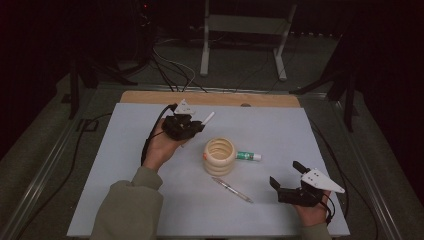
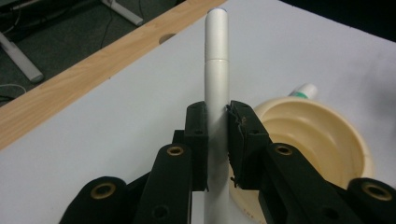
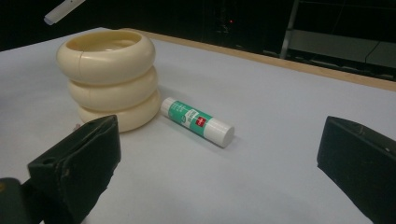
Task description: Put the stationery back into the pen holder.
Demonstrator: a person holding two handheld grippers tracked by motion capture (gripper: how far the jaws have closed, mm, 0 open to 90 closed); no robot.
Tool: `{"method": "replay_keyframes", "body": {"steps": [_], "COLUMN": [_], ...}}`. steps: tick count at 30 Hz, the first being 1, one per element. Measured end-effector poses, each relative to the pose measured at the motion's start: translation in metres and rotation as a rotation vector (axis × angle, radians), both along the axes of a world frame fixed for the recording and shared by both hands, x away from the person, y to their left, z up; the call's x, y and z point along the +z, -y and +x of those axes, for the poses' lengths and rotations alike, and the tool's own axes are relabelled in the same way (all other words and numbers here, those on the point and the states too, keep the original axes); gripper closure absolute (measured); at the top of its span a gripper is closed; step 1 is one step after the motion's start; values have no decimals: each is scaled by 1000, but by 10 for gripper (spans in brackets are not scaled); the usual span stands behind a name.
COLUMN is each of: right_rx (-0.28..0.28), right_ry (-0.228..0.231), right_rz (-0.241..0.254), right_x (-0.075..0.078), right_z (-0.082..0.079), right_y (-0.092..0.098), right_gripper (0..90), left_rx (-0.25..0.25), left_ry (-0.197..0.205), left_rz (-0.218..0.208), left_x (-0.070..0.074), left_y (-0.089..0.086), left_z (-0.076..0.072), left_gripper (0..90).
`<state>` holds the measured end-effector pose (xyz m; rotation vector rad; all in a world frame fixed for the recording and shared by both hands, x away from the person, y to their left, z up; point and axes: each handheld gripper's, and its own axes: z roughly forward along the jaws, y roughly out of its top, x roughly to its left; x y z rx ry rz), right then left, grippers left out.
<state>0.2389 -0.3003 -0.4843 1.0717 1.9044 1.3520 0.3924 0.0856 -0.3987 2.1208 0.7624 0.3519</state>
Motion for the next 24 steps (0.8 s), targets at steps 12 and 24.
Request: {"method": "replay_keyframes", "body": {"steps": [12,24], "right_rx": [0,1], "right_ry": [-1,-2], "right_rz": [0,0], "right_x": [0,0], "right_z": [0,0], "right_y": [0,0], "right_gripper": [2,2], "left_rx": [-9,-7], "left_ry": [20,53], "left_rz": [-21,-64], "left_x": [6,9], "left_y": [9,15], "left_z": [0,-2], "left_gripper": [795,794]}}
